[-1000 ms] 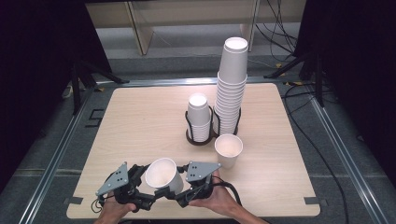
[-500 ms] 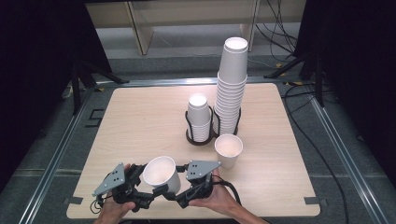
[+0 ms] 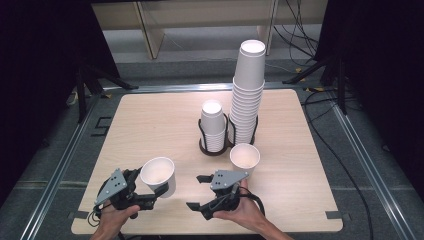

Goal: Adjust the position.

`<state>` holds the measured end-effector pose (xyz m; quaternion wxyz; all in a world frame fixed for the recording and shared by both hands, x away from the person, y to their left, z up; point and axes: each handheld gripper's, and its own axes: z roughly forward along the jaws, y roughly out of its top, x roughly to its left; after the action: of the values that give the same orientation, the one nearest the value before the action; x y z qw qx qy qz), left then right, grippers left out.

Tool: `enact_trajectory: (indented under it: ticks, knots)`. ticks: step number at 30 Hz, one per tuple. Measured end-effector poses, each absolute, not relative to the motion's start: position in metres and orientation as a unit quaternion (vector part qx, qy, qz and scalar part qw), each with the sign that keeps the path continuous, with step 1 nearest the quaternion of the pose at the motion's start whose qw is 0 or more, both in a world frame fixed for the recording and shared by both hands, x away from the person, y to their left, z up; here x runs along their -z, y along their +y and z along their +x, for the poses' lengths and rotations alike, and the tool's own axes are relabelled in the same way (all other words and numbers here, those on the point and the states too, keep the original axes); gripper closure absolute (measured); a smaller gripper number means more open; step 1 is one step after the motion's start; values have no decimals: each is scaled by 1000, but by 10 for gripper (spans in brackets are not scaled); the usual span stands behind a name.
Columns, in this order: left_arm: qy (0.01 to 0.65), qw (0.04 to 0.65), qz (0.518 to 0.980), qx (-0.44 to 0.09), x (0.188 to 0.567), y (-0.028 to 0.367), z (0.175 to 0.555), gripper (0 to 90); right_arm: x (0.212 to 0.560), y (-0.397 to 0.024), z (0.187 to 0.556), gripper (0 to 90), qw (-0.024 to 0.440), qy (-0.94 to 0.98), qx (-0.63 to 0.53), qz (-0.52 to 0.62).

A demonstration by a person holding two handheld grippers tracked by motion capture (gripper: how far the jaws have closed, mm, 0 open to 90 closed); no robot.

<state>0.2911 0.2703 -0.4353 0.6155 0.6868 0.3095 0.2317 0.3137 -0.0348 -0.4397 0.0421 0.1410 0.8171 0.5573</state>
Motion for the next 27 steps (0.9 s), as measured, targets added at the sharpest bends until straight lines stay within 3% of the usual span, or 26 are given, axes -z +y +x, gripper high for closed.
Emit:
enact_trajectory:
  ticks: [13, 27]
  knots:
    - [373, 588, 652, -301, 444, 287, 304, 132, 447, -56, 302, 190, 70, 834, -526, 149]
    - [398, 563, 648, -324, 450, 292, 315, 134, 453, -88, 299, 203, 72, 834, -514, 191]
